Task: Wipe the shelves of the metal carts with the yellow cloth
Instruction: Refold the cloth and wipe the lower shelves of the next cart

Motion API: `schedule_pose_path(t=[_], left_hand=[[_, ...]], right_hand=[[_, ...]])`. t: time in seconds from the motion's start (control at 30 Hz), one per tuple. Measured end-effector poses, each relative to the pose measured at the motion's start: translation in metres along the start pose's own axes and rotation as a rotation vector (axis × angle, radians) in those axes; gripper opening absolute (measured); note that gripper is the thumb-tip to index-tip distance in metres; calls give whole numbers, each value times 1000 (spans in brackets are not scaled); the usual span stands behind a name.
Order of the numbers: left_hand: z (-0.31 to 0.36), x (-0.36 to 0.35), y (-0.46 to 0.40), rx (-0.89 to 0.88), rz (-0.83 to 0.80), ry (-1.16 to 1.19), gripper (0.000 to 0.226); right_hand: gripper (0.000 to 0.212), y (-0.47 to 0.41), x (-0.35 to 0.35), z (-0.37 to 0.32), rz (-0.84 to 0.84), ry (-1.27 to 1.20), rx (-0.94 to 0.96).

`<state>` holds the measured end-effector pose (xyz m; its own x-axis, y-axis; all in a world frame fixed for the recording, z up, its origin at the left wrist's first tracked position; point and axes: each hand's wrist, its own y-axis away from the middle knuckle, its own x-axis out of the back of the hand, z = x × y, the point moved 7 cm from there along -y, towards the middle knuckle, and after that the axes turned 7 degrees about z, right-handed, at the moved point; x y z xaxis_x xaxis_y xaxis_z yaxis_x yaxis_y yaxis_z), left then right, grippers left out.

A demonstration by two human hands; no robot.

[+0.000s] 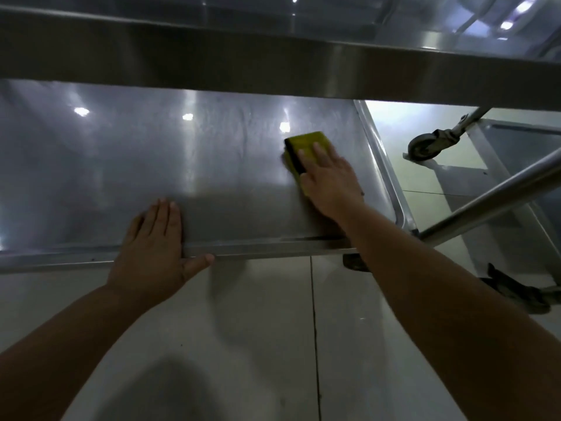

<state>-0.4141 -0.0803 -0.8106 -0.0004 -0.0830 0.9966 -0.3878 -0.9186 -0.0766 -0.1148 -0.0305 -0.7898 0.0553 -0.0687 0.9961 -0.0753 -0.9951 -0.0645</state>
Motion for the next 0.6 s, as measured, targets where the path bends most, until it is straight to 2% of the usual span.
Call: schedule_pose_path(t=[0.1,0.2,0.43,0.53,0.6], left_hand=[[4,3,0,8,40,16,118],[7,4,1,6,37,40,119],[6,0,4,17,35,10,110],[7,0,5,10,20,20,109],[7,1,3,14,8,17,108]], right_hand=[[57,10,8,58,-11,-5,-179],[57,45,14,72,-24,1,-261],[54,151,27,39,66,-2,-269],[62,152,26,36,42,-9,-273],[55,131,22,43,-8,29,-278]])
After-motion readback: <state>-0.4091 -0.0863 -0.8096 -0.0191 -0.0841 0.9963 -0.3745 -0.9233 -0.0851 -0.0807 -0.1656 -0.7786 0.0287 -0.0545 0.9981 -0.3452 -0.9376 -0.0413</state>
